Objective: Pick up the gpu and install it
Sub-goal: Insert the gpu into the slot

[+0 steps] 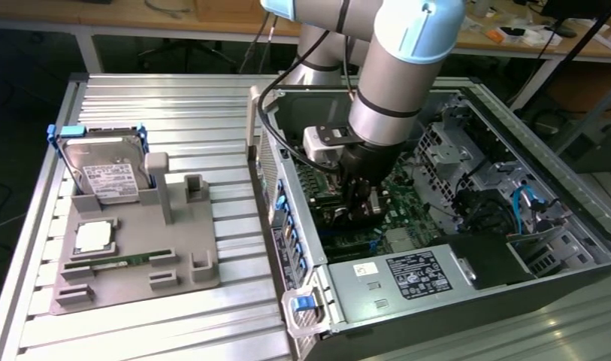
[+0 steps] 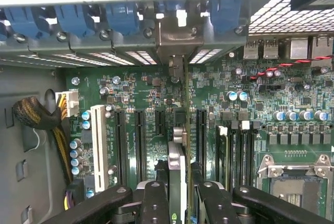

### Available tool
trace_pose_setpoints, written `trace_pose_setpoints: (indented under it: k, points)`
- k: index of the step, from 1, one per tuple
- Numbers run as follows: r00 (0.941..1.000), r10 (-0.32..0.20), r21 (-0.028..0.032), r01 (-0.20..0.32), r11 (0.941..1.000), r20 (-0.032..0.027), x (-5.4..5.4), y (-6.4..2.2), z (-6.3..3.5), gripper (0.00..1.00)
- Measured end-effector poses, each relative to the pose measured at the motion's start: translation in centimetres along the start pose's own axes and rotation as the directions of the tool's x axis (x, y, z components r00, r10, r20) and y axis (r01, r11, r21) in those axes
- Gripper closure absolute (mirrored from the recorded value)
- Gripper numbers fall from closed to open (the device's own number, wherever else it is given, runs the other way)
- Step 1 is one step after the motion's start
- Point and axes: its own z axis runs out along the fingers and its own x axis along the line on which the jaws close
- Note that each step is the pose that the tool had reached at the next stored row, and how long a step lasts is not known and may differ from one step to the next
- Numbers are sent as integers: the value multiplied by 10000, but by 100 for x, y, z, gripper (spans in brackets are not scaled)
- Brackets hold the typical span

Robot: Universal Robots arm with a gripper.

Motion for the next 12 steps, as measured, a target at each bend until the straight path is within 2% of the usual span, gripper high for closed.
trace_pose_setpoints:
  k: [8,12]
  points:
    - [10000,-2,-1,2,10000,-13,-1,1,29,73]
    - [10000,1,4,-1,10000,-1,-2,2,35,73]
